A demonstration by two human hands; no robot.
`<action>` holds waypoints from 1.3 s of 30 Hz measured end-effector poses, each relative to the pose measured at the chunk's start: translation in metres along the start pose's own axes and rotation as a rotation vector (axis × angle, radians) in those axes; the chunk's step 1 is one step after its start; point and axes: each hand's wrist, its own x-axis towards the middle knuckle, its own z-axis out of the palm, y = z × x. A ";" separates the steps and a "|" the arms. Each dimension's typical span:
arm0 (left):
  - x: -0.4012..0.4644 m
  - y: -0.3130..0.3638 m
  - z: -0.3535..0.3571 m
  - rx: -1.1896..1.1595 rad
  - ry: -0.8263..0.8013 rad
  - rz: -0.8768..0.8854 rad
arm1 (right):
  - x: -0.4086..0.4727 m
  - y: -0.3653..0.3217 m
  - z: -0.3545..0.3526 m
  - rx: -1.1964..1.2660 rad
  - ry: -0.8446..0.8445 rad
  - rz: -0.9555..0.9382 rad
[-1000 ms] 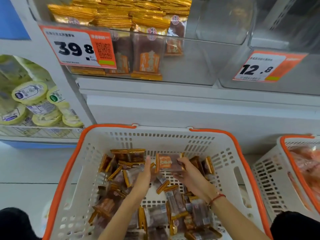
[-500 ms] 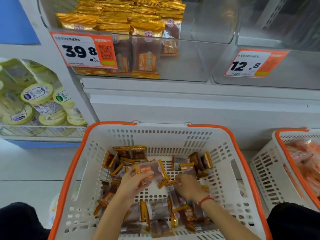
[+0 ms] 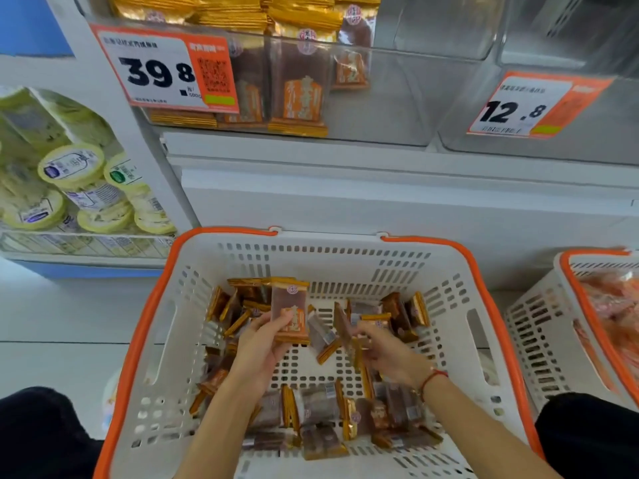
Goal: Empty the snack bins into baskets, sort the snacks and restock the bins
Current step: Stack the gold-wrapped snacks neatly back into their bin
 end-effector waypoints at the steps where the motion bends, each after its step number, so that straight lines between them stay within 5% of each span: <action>1: -0.001 0.002 0.001 0.049 0.013 0.031 | -0.009 -0.011 -0.003 0.229 -0.139 0.016; 3: -0.002 0.007 0.005 0.198 0.016 0.114 | -0.028 -0.035 0.000 0.473 -0.366 0.013; 5: -0.007 0.012 0.013 0.351 -0.026 0.203 | -0.040 -0.057 0.008 0.461 -0.446 -0.002; 8: -0.010 0.017 0.022 0.513 -0.087 0.344 | -0.057 -0.086 0.029 0.152 -0.429 -0.059; 13: -0.016 0.012 0.033 0.710 -0.200 0.621 | -0.077 -0.104 0.069 -0.476 -0.161 -0.304; 20: -0.020 0.035 0.029 0.540 -0.173 0.646 | -0.084 -0.099 0.052 -0.320 -0.161 -0.400; 22: -0.018 0.041 0.021 0.525 -0.100 0.613 | -0.087 -0.106 0.042 -0.563 -0.074 -0.425; 24: -0.012 0.045 0.011 0.622 0.007 0.601 | -0.092 -0.116 0.032 -0.932 -0.126 -0.422; 26: -0.008 0.049 0.006 0.736 -0.007 0.539 | -0.092 -0.120 0.030 -1.050 -0.208 -0.409; 30: -0.016 0.039 0.022 0.716 -0.245 0.304 | -0.074 -0.104 0.048 -0.913 -0.032 -0.606; 35: -0.019 0.026 0.013 0.760 -0.306 0.187 | -0.063 -0.083 0.069 -0.638 0.102 -0.760; 39: -0.012 0.019 0.002 0.632 -0.154 0.184 | -0.046 -0.063 0.068 -0.426 0.252 -0.688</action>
